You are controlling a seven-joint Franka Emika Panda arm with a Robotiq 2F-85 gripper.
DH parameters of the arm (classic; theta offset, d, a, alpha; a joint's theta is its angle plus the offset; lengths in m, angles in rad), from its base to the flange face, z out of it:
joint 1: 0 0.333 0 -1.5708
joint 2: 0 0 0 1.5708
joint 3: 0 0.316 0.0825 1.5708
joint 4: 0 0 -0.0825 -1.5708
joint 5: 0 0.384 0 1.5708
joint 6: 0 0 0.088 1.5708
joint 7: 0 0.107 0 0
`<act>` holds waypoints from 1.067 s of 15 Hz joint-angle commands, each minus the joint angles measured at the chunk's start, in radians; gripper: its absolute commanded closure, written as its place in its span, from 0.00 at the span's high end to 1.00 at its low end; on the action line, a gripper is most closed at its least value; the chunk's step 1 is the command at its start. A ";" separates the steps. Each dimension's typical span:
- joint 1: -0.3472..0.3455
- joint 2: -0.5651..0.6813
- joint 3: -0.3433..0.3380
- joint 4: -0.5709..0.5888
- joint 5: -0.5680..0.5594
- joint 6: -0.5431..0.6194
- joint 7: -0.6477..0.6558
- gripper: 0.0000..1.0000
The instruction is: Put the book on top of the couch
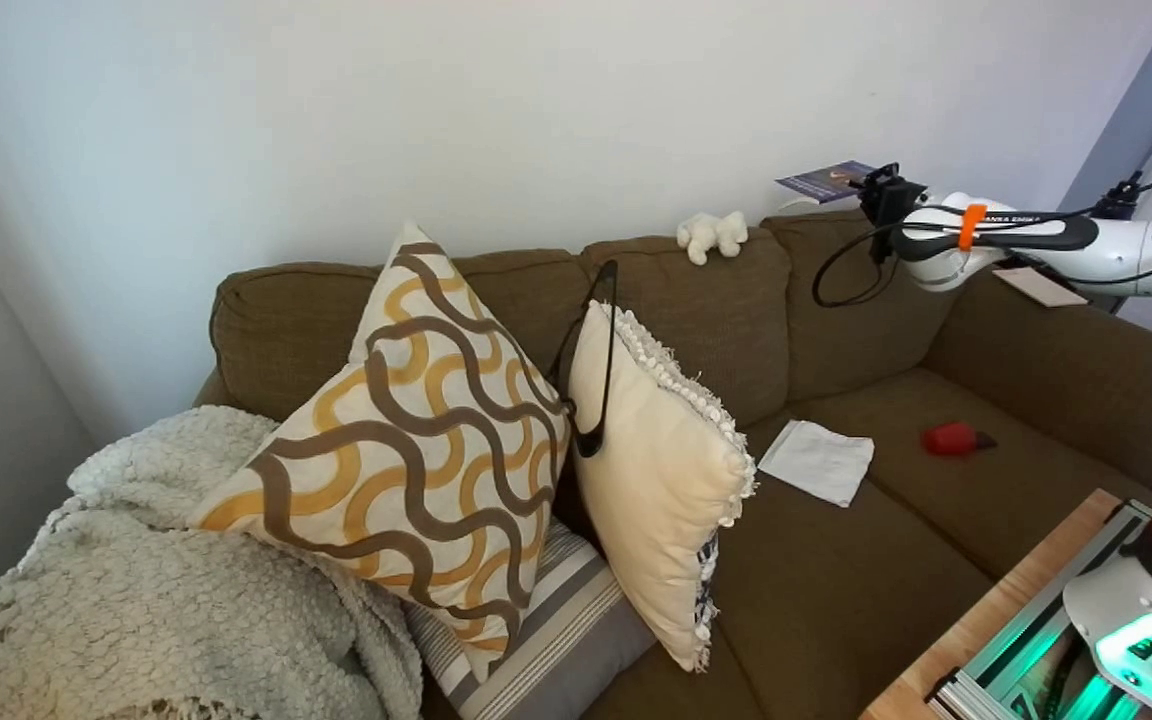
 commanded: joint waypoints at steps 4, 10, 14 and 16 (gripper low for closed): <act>0.170 -0.002 -0.020 0.244 -0.076 -0.101 0.176 0.03; 0.187 -0.002 -0.027 0.223 -0.040 -0.036 0.151 0.03; 0.201 -0.002 -0.032 0.244 -0.213 -0.017 0.275 0.03; 0.217 -0.002 -0.055 0.290 -0.253 -0.040 0.324 0.03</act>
